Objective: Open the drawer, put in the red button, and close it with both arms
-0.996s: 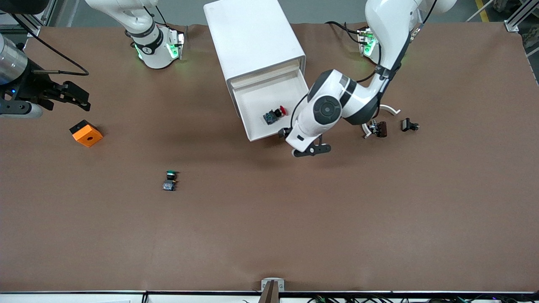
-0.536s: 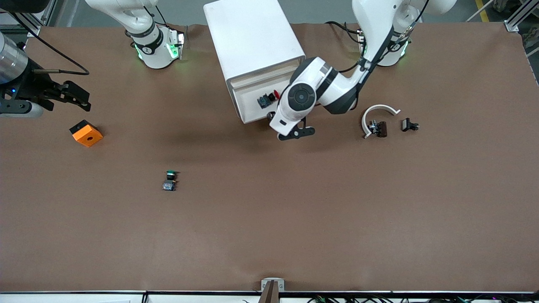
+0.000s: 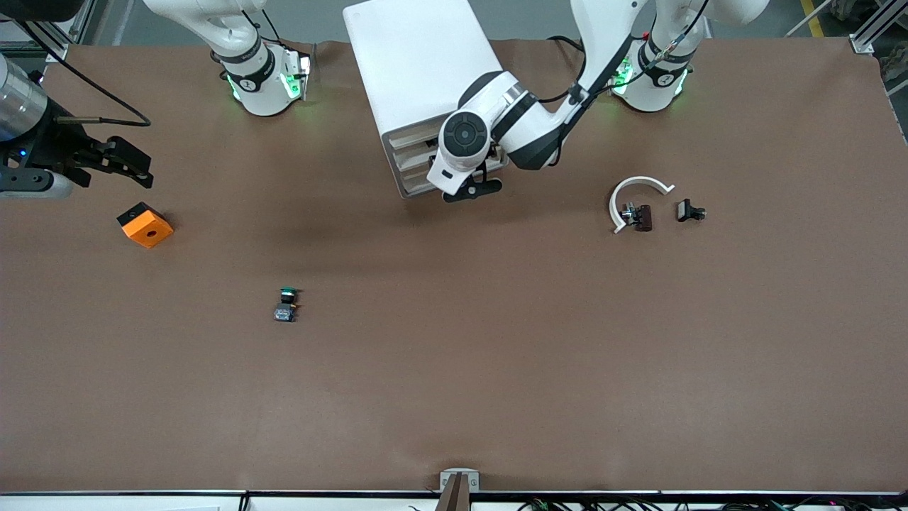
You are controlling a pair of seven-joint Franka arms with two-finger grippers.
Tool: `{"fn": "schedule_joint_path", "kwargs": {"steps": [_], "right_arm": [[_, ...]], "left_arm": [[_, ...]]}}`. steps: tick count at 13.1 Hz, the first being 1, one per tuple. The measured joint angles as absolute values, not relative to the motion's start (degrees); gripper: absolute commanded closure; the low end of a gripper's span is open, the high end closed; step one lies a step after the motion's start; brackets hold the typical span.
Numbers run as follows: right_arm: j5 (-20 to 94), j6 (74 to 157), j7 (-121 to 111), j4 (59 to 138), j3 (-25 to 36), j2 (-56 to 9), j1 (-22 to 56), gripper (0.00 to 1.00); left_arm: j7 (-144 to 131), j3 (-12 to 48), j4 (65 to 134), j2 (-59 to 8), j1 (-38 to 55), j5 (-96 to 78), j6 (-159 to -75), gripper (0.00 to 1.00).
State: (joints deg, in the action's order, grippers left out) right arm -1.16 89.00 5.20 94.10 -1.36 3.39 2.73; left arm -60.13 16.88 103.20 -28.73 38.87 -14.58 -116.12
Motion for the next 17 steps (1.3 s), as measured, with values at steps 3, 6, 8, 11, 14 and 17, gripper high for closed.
{"fn": "schedule_joint_path", "kwargs": {"steps": [3, 6, 8, 11, 14, 17], "right_arm": [[-1.16, 89.05, 5.2, 94.0, -1.36, 3.39, 2.73, 0.0], [-1.17, 89.07, 5.2, 93.97, -1.34, 3.38, 2.72, 0.0], [-1.18, 89.08, 5.2, 93.94, -1.35, 3.38, 2.73, 0.0], [-1.2, 89.12, 5.2, 93.83, -1.32, 3.38, 2.71, 0.0], [-1.2, 89.12, 5.2, 93.72, -1.31, 3.38, 2.72, 0.0], [-1.21, 89.14, 5.2, 93.7, -1.36, 3.38, 2.74, 0.0]], "left_arm": [[-62.1, 17.14, 103.12, -28.82, 39.17, -14.58, -116.12, 0.0], [-63.93, 16.44, 102.16, -28.19, 37.75, -13.12, -116.03, 0.0], [-64.33, 15.27, 99.96, -27.1, 33.85, -7.43, -115.96, 0.0], [-63.86, 14.76, 96.11, -25.44, 24.06, 0.86, -115.57, 0.0], [-62.45, 14.7, 93.75, -23.68, 15.11, 5.39, -115.42, 0.0], [-57.12, 14.7, 92.77, -20.99, 7.29, 6.75, -115.36, 0.0]]}}
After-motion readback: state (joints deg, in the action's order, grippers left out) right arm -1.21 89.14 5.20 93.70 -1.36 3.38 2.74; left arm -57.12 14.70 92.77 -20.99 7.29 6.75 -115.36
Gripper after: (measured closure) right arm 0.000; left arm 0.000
